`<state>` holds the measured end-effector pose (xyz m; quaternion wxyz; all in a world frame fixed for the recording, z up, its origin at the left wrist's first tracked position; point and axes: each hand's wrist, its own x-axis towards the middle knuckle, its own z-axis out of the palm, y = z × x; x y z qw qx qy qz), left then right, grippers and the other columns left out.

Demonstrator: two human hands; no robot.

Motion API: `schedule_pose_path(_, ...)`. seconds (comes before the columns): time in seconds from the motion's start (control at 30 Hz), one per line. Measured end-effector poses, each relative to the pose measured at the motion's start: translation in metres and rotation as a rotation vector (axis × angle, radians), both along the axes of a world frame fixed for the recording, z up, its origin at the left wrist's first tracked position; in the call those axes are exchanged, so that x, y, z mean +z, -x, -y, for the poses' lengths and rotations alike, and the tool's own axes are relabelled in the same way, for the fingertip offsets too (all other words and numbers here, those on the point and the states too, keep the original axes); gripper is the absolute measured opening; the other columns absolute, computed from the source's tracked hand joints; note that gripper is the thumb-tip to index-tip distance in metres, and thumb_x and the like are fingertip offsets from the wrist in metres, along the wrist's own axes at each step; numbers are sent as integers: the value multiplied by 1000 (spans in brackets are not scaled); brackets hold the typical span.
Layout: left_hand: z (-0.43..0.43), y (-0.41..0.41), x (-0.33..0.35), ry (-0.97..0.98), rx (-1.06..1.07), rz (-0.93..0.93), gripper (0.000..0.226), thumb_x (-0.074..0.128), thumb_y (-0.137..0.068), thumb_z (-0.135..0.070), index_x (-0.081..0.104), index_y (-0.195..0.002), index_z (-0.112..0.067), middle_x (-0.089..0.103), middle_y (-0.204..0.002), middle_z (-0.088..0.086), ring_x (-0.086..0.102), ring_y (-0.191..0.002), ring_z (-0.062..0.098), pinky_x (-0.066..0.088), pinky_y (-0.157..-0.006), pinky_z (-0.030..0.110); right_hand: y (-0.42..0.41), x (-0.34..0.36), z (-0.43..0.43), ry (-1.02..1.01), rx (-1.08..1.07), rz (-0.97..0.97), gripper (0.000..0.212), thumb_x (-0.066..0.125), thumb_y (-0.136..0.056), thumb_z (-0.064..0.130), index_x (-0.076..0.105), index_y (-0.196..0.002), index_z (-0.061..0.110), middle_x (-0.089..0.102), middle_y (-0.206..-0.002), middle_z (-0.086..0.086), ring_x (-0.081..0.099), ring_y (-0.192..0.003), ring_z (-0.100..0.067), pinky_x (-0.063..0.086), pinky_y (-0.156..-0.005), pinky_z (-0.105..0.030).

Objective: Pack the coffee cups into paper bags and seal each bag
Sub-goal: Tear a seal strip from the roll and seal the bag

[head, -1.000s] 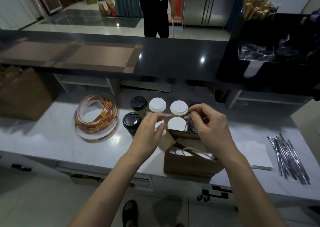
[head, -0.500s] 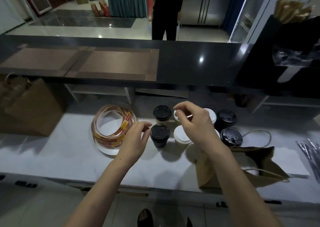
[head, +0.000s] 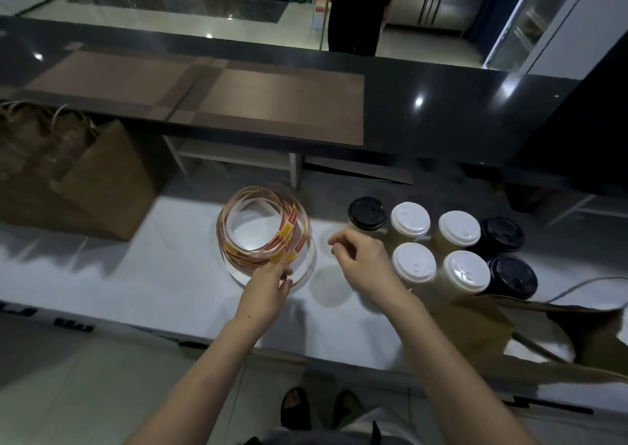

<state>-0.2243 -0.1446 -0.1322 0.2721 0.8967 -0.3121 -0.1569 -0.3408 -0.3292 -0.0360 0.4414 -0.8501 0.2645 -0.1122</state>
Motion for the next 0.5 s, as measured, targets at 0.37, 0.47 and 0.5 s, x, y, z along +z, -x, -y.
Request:
schedule_pose_path(0.37, 14, 9, -29, -365, -43, 169, 18, 63, -97, -19, 75, -108, -27, 70, -99, -3, 64, -98, 23, 50, -88, 40, -6, -61, -19, -37, 101, -206, 17, 58, -100, 16, 73, -107, 18, 71, -97, 6, 65, -88, -8, 49, -77, -21)
schedule_pose_path(0.47, 8, 11, -30, -220, 18, 107, 19, 63, -99, -24, 77, -110, -31, 73, -102, -8, 66, -95, 17, 57, -85, 38, -6, -67, -20, -24, 100, -200, 18, 57, -100, 15, 74, -106, 16, 72, -96, 5, 65, -87, -10, 50, -77, -24)
schedule_pose_path(0.5, 6, 12, -27, -143, 53, 38, 19, 62, -100, -24, 77, -110, -30, 74, -103, -10, 67, -95, 14, 58, -85, 35, -6, -69, -20, -35, 85, -196, 18, 57, -100, 14, 74, -104, 17, 72, -94, 5, 65, -85, -10, 49, -75, -24)
